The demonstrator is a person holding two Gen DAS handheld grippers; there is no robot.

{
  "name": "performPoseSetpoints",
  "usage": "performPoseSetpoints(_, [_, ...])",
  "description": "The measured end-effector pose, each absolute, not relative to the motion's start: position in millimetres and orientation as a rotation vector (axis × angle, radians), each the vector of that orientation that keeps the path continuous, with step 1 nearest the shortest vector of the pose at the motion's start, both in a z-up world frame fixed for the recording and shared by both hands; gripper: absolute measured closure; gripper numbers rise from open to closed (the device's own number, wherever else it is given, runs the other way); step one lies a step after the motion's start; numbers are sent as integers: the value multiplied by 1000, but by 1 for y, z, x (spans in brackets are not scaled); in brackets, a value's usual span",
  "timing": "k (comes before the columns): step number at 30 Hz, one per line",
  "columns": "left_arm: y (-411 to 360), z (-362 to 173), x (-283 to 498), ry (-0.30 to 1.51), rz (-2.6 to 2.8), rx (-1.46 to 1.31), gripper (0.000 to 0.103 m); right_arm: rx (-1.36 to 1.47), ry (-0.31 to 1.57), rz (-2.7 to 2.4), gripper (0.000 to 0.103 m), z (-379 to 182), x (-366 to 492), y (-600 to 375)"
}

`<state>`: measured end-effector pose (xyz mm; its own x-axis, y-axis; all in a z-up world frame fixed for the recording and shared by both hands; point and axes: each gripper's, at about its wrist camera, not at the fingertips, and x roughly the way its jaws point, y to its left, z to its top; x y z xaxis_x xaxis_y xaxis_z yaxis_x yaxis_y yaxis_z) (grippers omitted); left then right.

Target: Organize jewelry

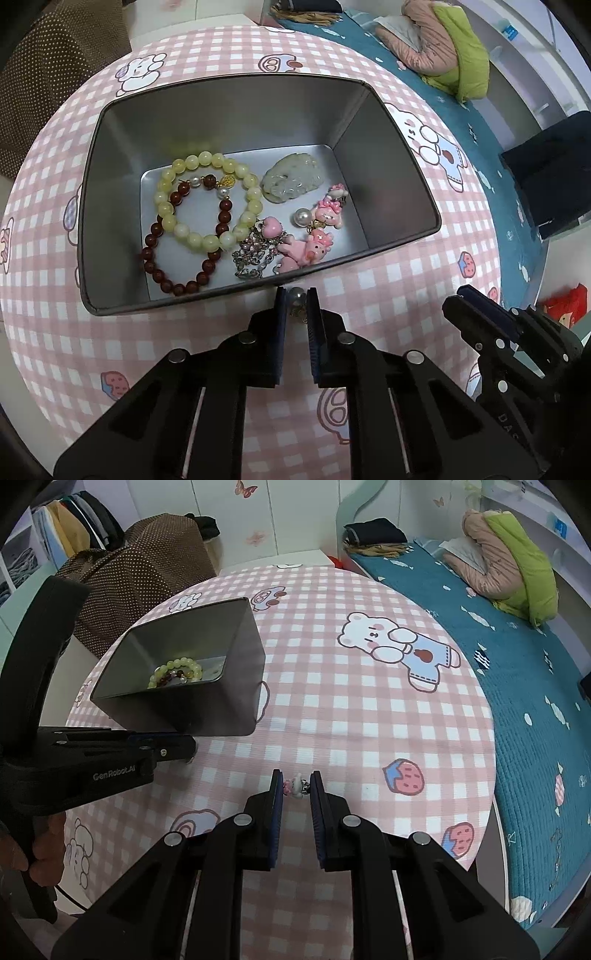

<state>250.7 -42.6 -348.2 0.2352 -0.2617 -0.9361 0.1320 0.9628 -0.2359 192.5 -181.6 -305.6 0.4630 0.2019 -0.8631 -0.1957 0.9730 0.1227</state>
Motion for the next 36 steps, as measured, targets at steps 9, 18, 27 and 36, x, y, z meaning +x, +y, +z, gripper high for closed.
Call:
performPoseSetpoints(9, [-34,-330,240,1296,-278,-158,93,10,1017,264,90,-289,196,-182])
performPoseSetpoints(18, [-19,-288,232,1221,-277,-166,93,-1,933,349,89,-260,209,-166])
performPoseSetpoints(27, [-4,-259,229,1142,-239,-164,93,-28,906,437,89,-253,225,-143])
performPoseSetpoints(36, [-1,-254,239,1144,-223,-157,93,-33,924,428,79,-257,233,-140])
